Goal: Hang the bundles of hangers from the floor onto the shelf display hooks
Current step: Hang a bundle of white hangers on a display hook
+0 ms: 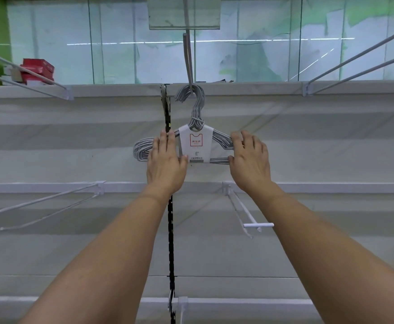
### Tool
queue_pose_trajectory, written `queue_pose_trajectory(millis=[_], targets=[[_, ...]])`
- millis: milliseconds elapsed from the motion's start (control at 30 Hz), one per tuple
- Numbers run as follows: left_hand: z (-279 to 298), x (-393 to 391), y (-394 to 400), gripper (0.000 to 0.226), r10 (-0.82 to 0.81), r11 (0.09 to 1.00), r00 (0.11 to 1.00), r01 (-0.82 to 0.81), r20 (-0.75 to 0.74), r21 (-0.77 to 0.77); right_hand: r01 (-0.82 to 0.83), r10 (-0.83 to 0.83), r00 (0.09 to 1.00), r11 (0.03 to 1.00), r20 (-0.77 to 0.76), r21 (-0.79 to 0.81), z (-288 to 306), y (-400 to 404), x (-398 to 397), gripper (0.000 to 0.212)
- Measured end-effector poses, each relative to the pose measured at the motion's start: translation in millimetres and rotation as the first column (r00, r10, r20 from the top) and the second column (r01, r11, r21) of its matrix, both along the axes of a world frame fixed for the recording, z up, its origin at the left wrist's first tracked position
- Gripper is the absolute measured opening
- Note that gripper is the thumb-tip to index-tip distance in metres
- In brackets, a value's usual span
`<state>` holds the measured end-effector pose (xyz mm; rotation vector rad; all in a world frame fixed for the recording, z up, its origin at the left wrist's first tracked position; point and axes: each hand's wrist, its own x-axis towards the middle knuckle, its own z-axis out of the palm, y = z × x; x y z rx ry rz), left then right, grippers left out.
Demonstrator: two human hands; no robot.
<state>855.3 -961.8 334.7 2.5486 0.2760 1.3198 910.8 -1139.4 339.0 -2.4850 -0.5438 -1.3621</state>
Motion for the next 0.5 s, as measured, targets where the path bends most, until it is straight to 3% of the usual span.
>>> queue_pose_trajectory(millis=[267, 500], targets=[[-14, -16, -5, 0.067, -0.025, 1.0, 1.0, 0.025, 0.002, 0.01, 0.026, -0.026, 1.0, 0.997, 0.006, -0.074, -13, -6, -17, 0.059], [-45, -33, -22, 0.061, -0.055, 0.996, 0.994, 0.048, -0.091, -0.078, -0.002, -0.005, 0.99, 0.998, -0.139, -0.056, -40, -30, -38, 0.047]])
